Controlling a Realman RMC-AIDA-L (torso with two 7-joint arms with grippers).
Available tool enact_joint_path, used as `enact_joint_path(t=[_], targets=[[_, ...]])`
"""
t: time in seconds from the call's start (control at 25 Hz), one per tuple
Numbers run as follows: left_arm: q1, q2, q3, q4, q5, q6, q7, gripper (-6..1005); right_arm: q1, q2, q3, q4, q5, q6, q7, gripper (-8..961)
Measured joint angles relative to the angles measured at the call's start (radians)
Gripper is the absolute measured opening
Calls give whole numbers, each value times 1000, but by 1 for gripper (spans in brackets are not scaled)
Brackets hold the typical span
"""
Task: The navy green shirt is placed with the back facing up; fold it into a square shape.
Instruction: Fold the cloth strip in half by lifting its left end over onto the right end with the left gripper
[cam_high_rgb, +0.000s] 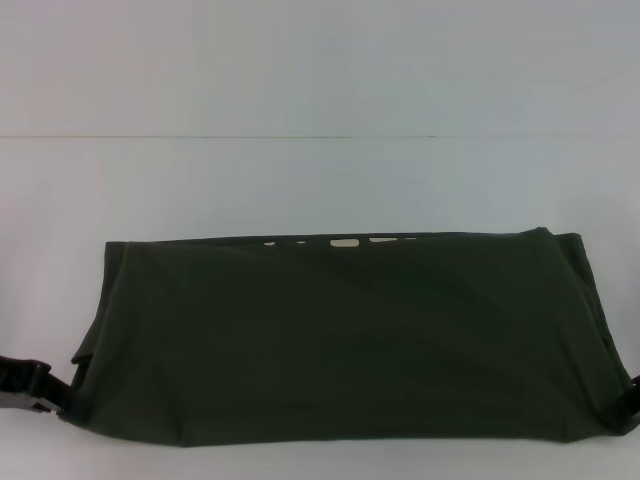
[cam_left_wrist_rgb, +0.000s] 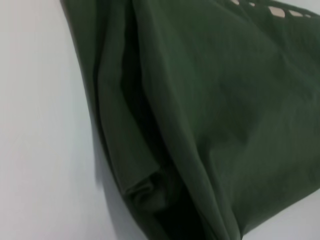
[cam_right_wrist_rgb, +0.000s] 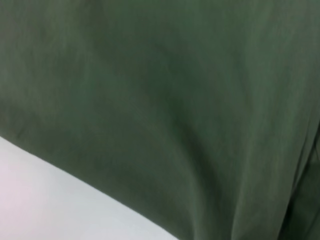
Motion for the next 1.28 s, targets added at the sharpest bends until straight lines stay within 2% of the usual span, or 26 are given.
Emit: enact_joint_path(t=[0.56, 0.68, 0.88, 1.12, 1.28], targets=[[-3, -2, -40, 0, 4, -31, -42, 7, 18, 5, -43, -11, -4, -18, 22, 33], [-2, 0, -52, 0, 7, -32, -60, 73, 21, 2, -40, -11, -4, -24, 25, 34], [-8, 4, -51, 2, 50, -32, -88, 183, 18, -5, -34, -36, -2, -32, 39, 234], [-9, 9, -72, 31, 44, -16, -86, 453, 8, -17, 26, -98, -4, -70, 51, 482], [-11, 20, -148, 59, 41, 2, -77, 614, -2, -26, 117, -189, 3, -114, 40, 676]])
